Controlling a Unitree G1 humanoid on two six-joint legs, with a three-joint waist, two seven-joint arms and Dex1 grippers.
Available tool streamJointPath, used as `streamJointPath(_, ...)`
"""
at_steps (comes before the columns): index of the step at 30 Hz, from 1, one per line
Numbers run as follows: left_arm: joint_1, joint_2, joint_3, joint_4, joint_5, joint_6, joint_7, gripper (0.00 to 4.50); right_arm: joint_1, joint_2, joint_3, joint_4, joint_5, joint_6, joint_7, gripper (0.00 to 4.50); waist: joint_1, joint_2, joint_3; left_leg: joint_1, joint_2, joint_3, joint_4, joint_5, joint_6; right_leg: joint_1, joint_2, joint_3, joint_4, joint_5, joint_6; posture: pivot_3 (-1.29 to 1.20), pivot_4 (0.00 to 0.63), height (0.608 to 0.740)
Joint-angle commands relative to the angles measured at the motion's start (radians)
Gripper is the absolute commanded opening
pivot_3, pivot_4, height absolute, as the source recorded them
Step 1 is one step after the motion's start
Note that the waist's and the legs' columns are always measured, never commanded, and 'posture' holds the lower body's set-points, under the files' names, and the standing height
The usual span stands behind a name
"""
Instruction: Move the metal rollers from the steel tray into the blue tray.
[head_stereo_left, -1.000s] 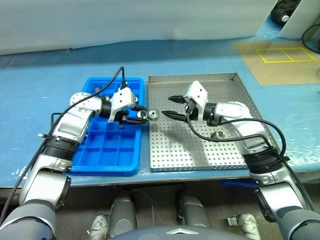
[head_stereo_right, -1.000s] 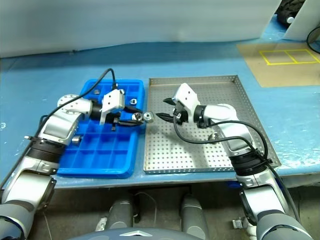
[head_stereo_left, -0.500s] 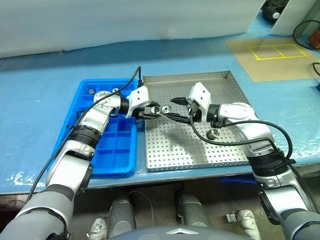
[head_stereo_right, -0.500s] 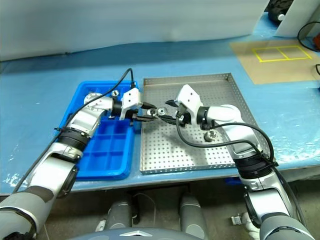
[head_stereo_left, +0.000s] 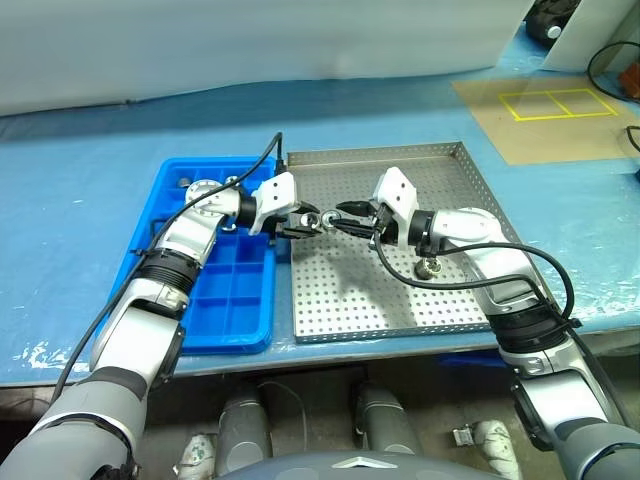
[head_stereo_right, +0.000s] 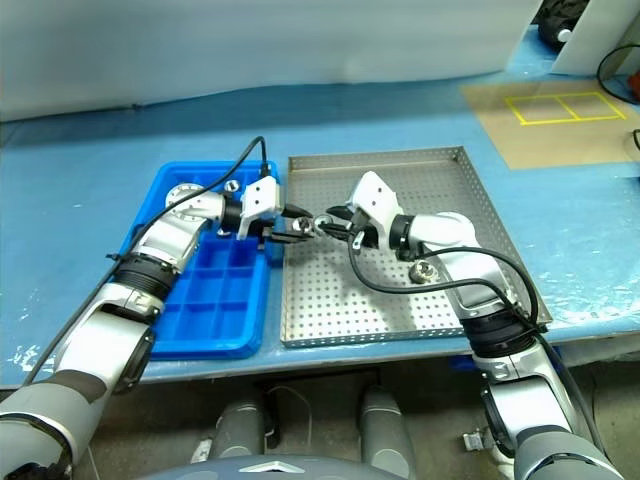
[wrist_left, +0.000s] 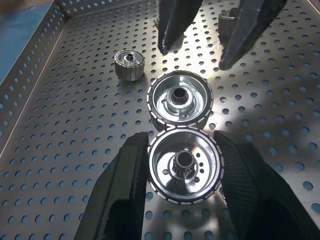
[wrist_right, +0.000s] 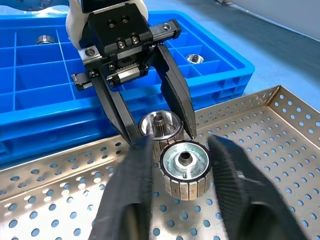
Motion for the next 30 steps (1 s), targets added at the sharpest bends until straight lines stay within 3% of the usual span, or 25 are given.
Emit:
streamJointPath(1,-0.019,0.011,0.018,-0.024,-0.011,-0.012,-0.005,1.74,-0.023,0.004,-0.011,-0.012,-0.002,-0.012,-0.007,1.35,0.000,0.000,0.000,0.000,0.000,0.000,0.000,0.000,0.000,0.000,0.000,0.000,0.000,0.000,0.000,-0.34,0.150,0.740)
streamJointPath(3,-0.018,0.010,0.018,-0.026,-0.011,-0.011,-0.005,1.74,-0.024,0.006,-0.014,-0.015,0.003,-0.010,-0.002,1.35,0.000,0.000,0.000,0.000,0.000,0.000,0.000,0.000,0.000,0.000,0.000,0.000,0.000,0.000,0.000,-0.34,0.150,0.740)
streamJointPath(6,-0.017,0.009,0.017,-0.028,-0.011,-0.009,-0.006,1.74,-0.020,0.001,-0.011,-0.022,0.008,-0.017,0.016,1.97,0.000,0.000,0.000,0.000,0.000,0.000,0.000,0.000,0.000,0.000,0.000,0.000,0.000,0.000,0.000,-0.34,0.150,0.740)
streamJointPath(13,-0.017,0.004,0.016,-0.030,-0.011,-0.005,-0.005,1.74,-0.017,0.000,-0.006,-0.034,0.011,0.030,0.018,4.27,0.000,0.000,0.000,0.000,0.000,0.000,0.000,0.000,0.000,0.000,0.000,0.000,0.000,0.000,0.000,-0.34,0.150,0.740)
streamJointPath(30,-0.009,-0.003,0.031,-0.081,-0.048,0.038,-0.013,1.74,-0.027,0.064,0.013,0.116,-0.070,-0.051,-0.041,4.40,0.000,0.000,0.000,0.000,0.000,0.000,0.000,0.000,0.000,0.000,0.000,0.000,0.000,0.000,0.000,-0.33,0.150,0.740)
